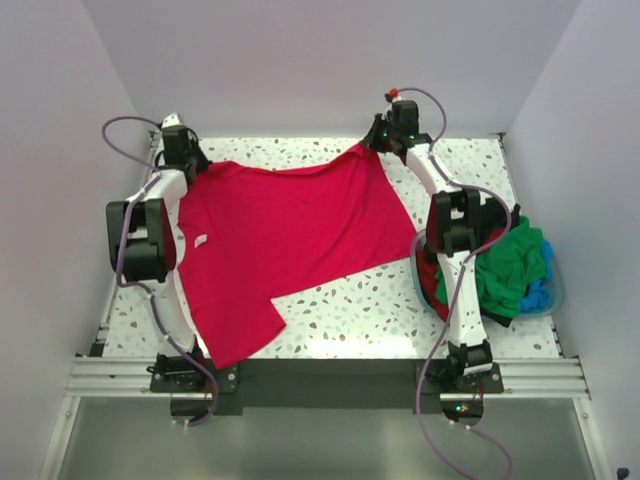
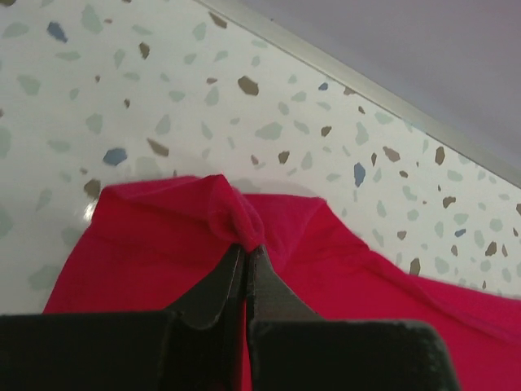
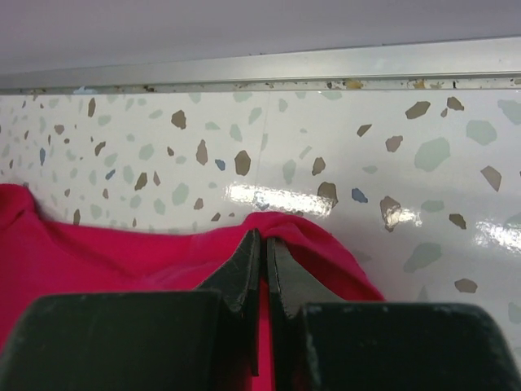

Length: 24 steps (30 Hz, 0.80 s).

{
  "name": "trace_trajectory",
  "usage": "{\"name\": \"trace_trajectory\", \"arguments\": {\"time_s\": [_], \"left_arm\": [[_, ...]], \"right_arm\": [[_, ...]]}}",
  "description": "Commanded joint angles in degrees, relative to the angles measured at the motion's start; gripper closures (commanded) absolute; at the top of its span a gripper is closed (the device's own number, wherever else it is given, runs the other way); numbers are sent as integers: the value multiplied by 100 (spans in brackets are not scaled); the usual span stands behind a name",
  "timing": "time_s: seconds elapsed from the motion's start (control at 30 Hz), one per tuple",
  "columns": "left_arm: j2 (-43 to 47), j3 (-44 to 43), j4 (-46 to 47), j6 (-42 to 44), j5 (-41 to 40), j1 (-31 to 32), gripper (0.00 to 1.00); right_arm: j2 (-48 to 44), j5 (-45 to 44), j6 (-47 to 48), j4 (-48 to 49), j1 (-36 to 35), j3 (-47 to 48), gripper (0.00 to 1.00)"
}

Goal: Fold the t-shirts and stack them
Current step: Fold the tshirt

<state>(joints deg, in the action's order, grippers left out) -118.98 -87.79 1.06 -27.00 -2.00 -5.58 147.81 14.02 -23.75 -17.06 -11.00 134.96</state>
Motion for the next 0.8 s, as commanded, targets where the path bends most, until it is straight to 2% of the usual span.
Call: {"name": "trace_trajectory", "arguments": {"time_s": [0.0, 0.37, 0.53, 0.77], "left_arm": [[1163, 681, 290, -243, -485, 14, 100], [3064, 2659, -642, -885, -1057, 22, 100], [3749, 3162, -1212, -1070, -969, 48, 100], [4628, 3470, -2451, -1482, -1619, 66, 100]], "right_arm": [[-357, -49, 212, 230, 72, -171, 100], [-744, -312, 476, -710, 90, -365, 100], [-903, -488, 581, -1368, 107, -269, 100], [-876, -409, 898, -2283, 116, 66, 100]]}}
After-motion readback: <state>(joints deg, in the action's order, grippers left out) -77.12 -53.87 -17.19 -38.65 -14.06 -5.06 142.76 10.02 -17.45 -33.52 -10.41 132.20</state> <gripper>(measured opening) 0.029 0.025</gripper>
